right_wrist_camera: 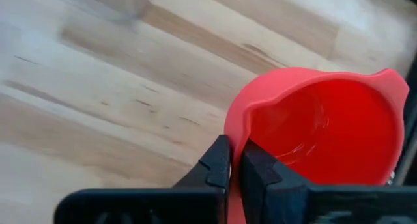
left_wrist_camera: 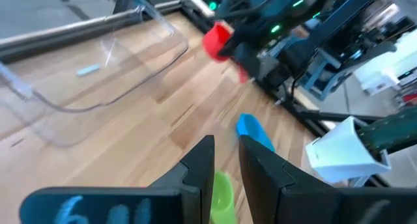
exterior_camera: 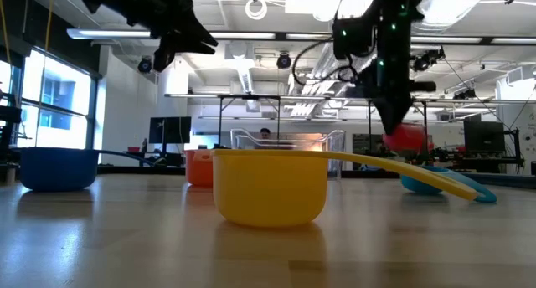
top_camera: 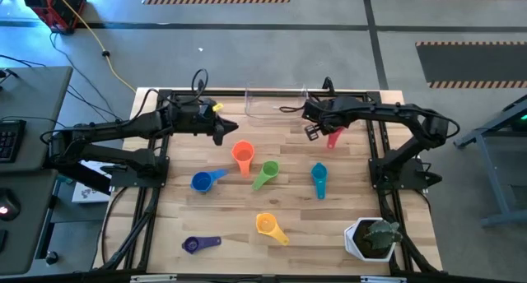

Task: Nest measuring cups in basket
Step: Stack the red measuring cup on top of the orange measuring cup

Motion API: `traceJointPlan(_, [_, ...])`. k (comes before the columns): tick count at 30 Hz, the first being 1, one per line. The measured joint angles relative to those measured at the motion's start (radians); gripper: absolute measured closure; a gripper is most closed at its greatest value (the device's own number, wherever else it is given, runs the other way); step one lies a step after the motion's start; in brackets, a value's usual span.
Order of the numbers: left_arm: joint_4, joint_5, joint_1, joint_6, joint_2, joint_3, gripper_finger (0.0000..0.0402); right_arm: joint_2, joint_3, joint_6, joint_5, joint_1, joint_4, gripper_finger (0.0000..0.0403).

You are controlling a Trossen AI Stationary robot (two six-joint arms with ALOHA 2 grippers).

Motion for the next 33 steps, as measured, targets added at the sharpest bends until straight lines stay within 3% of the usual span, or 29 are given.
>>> traceJointPlan(14, [-0.240, -0.020, 0.000, 0.051, 0.000, 0.000, 0.0339, 0.000, 0.277, 0.276, 0.068, 0.186, 0.007, 0.0402])
traceJointPlan(21, [-0.267, -0.019, 0.015, 0.121, -0.004, 0.000, 0.0339, 0.001, 0.294, 0.290, 0.094, 0.275, 0.214, 0.0402])
traceJointPlan(33, [-0.307, -0.019, 0.153, 0.157, -0.120, 0.001, 0.0339, 0.098, 0.294, 0.190, 0.096, 0.352, 0.682, 0.0402])
